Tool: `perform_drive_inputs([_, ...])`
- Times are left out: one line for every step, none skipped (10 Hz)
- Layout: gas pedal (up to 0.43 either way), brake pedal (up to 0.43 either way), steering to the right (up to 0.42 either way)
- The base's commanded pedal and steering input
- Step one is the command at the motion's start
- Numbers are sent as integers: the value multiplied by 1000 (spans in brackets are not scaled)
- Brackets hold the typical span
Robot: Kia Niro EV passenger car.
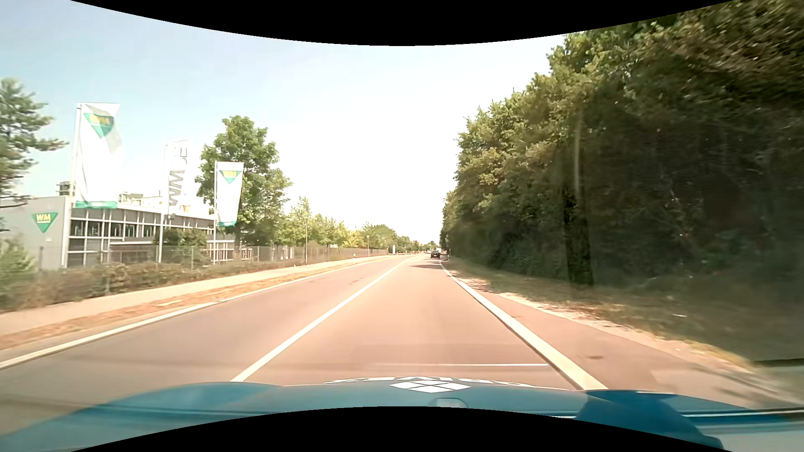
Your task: Follow the waypoints while adhering to traffic rules and regulations
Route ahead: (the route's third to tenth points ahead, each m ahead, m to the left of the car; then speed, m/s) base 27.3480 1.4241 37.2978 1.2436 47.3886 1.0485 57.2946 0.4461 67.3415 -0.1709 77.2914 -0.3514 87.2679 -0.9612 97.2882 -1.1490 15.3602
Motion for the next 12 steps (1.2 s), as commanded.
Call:
perform_drive_inputs([169,0,1])
perform_drive_inputs([169,0,1])
perform_drive_inputs([169,0,0])
perform_drive_inputs([169,0,1])
perform_drive_inputs([169,0,2])
perform_drive_inputs([169,0,1])
perform_drive_inputs([169,0,2])
perform_drive_inputs([169,0,2])
perform_drive_inputs([169,0,2])
perform_drive_inputs([169,0,2])
perform_drive_inputs([169,0,2])
perform_drive_inputs([169,0,2])
